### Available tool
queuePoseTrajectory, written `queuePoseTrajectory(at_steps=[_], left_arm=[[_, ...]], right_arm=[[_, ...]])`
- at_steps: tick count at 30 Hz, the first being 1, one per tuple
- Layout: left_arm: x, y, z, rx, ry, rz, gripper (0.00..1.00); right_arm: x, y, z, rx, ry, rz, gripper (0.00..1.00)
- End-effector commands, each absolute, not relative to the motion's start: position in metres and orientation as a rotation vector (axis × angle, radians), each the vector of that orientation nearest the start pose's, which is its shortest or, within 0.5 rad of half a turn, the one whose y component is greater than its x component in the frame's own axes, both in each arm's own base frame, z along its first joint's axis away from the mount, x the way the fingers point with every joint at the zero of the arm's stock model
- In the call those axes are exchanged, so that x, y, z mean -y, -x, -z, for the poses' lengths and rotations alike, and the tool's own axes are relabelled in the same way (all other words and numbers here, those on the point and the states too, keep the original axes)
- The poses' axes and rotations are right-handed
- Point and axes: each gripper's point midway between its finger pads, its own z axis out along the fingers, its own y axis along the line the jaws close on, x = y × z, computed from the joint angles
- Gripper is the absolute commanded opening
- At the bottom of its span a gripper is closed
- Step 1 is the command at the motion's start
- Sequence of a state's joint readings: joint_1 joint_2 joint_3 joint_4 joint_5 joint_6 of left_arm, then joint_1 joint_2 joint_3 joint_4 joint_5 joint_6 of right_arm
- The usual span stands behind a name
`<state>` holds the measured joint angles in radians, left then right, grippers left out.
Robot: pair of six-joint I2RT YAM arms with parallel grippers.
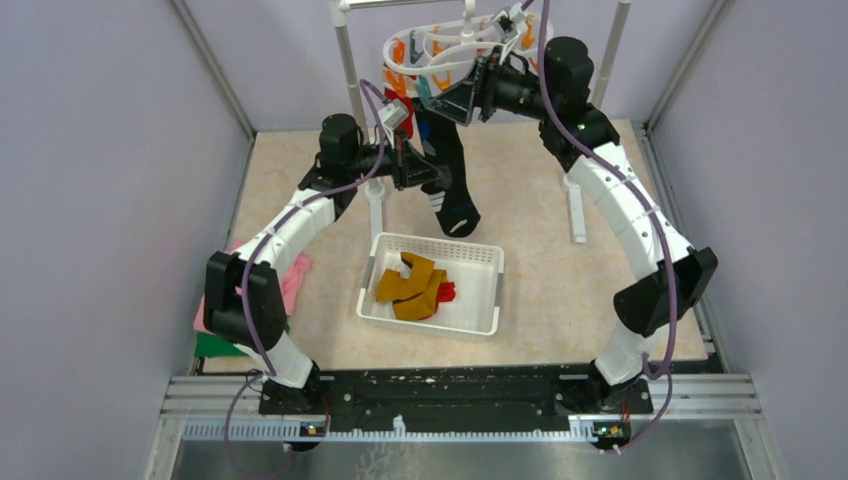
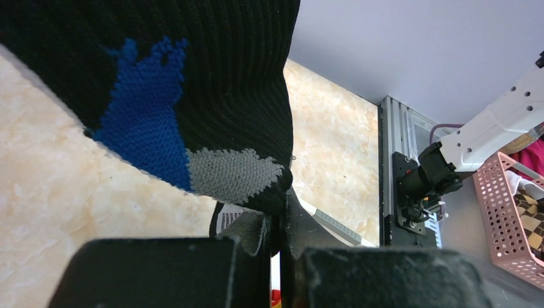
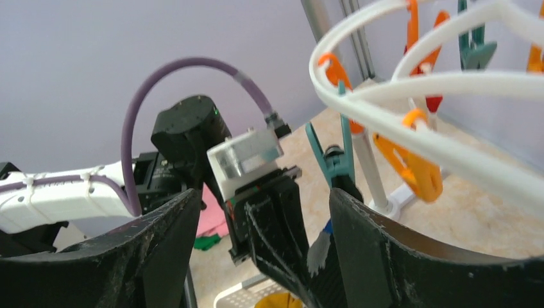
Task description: Remove the socks clipped to the hanger
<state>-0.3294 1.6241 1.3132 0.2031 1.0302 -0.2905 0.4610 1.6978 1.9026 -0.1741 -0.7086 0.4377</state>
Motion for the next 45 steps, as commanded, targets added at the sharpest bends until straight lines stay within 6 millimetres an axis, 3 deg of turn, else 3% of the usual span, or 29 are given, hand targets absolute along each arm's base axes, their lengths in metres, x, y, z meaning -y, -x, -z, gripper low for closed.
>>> queuePoseTrajectory(at_steps=[1,18,29,45], left_arm=[[0.287,-0.344,-0.332,-1.508,-0.887,1.303,0.00],[0.304,-0.326,-0.343,-1.479,-0.936,1.345,0.00],[0.313,-0.314,-0.348,-1.471,-0.962,1.388,0.00],[0.313,-0.308,-0.353,-1.464,-0.972,1.404,0.00]], right_arm=[[-0.333,-0.367,-0.484,-1.478,0.681,-1.228,0.73],[-0.353,-0.379,-0.463,-1.506,0.628,-1.227,0.75],[-0.343,-0.381,-0.459,-1.475,0.529,-1.105,0.74],[-0.328,-0.376,-0.492,-1.432,0.562,-1.095,0.72]])
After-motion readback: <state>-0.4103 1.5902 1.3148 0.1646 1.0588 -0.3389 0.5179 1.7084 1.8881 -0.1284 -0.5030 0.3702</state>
